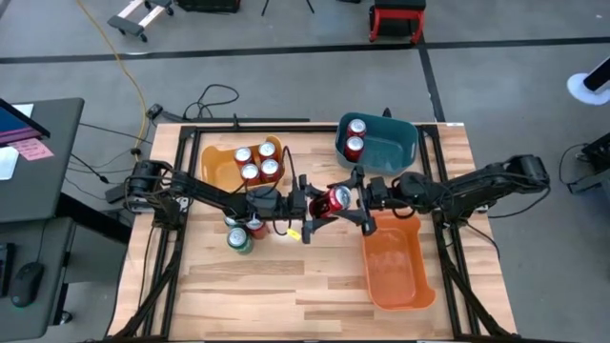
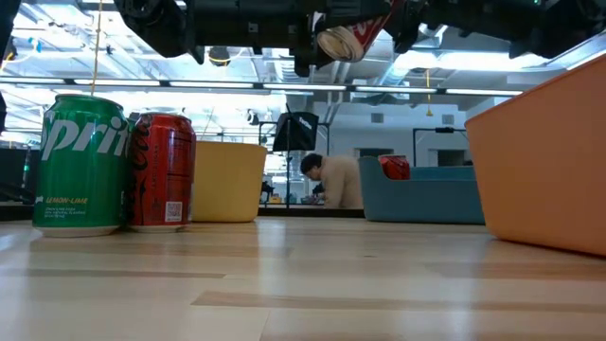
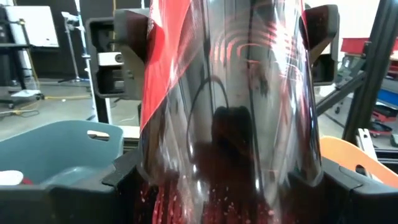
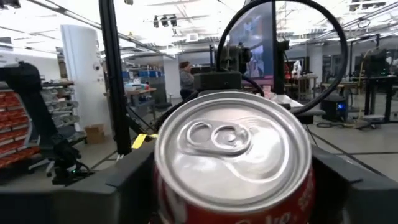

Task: Sort soda cans
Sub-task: Put the right red soda can into the blue bin

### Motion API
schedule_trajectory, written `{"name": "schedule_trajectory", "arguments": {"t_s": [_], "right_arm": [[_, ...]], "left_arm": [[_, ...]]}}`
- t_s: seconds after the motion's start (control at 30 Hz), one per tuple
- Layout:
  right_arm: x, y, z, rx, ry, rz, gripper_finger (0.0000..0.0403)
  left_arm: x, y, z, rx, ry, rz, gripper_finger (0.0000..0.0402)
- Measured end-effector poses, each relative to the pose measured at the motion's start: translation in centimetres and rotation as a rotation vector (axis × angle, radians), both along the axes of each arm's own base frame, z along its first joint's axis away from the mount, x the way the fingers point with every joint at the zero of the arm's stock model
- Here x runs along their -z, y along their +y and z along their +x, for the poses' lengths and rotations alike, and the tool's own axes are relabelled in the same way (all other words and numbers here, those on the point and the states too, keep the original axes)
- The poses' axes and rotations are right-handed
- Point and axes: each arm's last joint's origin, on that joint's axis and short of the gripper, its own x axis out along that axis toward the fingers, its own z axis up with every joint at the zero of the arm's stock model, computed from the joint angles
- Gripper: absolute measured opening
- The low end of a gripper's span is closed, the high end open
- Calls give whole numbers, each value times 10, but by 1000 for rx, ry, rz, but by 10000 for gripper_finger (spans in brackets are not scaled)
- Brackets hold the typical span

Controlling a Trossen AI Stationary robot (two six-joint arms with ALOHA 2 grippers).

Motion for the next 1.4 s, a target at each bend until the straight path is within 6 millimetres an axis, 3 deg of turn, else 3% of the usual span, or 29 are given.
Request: {"name": "schedule_trajectory", "arguments": {"t_s": [0.33,0.53,0.63,0.83,0.97,1.1,1.4], "right_arm": [[-2,-4,-3,31,18,1,294],[-17,-21,-19,120,9,3,294],[-27,-30,-31,178,2,-11,294],[-33,-69,-60,533,99,-43,294],[-23,-101,-76,770,234,-23,294],[-9,-129,-87,897,343,60,294],[32,-176,-103,1037,380,216,294]], "left_arm": [[2,0,0,-6,30,10,286],[1,5,-9,-114,183,9,370],[-6,6,-19,-157,264,10,390],[-25,8,-44,-197,364,-63,390],[-41,0,-62,-213,374,-63,388],[-53,-9,-77,-280,372,-23,388],[-66,-29,-99,-349,364,21,388]]}}
